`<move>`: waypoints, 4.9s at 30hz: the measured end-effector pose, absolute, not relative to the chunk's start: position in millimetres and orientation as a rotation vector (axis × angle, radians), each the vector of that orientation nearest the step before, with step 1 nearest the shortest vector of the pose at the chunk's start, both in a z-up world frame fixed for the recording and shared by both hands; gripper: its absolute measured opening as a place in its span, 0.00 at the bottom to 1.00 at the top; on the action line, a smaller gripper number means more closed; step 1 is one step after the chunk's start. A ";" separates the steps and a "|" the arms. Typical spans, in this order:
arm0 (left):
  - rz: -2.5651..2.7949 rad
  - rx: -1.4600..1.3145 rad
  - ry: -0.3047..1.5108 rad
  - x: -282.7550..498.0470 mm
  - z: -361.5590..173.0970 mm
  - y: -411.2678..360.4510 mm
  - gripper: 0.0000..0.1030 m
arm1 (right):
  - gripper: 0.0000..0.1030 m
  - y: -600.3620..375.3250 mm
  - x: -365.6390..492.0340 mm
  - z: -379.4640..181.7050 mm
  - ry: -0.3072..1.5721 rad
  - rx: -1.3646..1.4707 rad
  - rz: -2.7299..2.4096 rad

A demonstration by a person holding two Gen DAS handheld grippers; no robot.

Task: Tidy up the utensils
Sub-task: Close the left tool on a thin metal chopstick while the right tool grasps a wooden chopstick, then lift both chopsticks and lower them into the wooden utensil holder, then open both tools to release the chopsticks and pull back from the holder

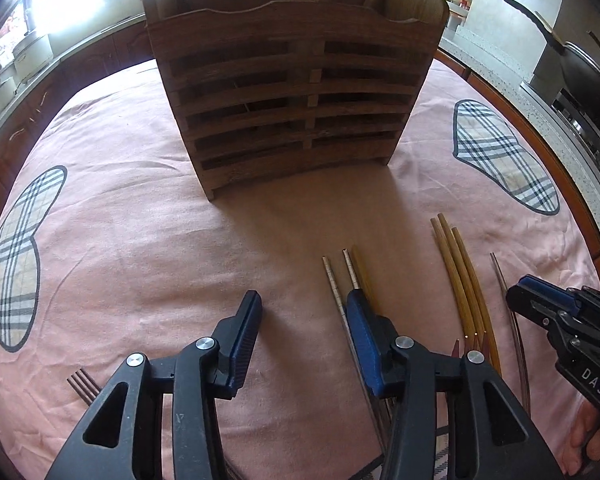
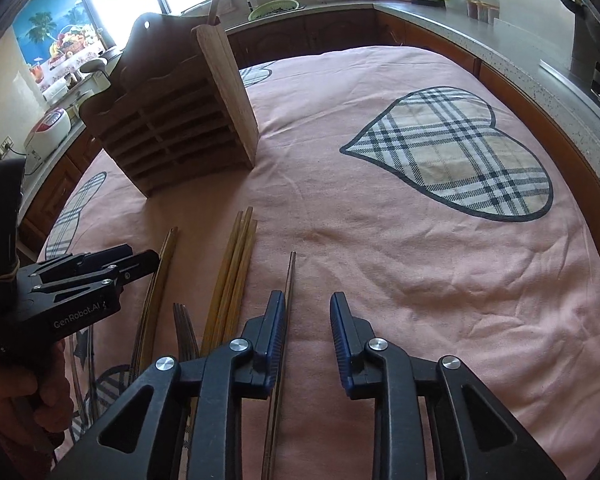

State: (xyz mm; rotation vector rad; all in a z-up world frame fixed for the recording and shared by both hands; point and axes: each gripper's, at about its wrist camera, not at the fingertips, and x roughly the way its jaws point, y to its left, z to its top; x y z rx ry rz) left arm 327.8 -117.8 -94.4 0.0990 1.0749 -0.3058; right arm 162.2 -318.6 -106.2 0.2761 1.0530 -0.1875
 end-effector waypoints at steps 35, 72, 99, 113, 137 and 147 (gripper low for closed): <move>-0.459 0.057 1.070 316.8 -73.7 -108.6 0.04 | 0.04 -315.4 180.2 -88.6 1.024 0.320 -0.096; -0.536 -0.095 0.704 143.2 76.4 14.0 0.03 | 0.04 -265.0 98.8 55.3 0.694 0.180 -0.080; -0.463 -0.167 0.483 189.8 124.0 29.4 0.03 | 0.04 -279.0 149.6 113.5 0.492 0.194 -0.092; -0.377 -0.241 0.354 269.5 122.0 21.8 0.03 | 0.04 -307.1 232.9 140.7 0.358 0.242 -0.139; -0.272 -0.305 0.525 402.4 -14.6 -39.8 0.04 | 0.04 -337.1 305.2 25.7 0.518 0.393 -0.129; -0.269 -0.288 0.533 393.9 -0.5 -22.6 0.04 | 0.04 -335.0 307.3 27.6 0.530 0.376 -0.132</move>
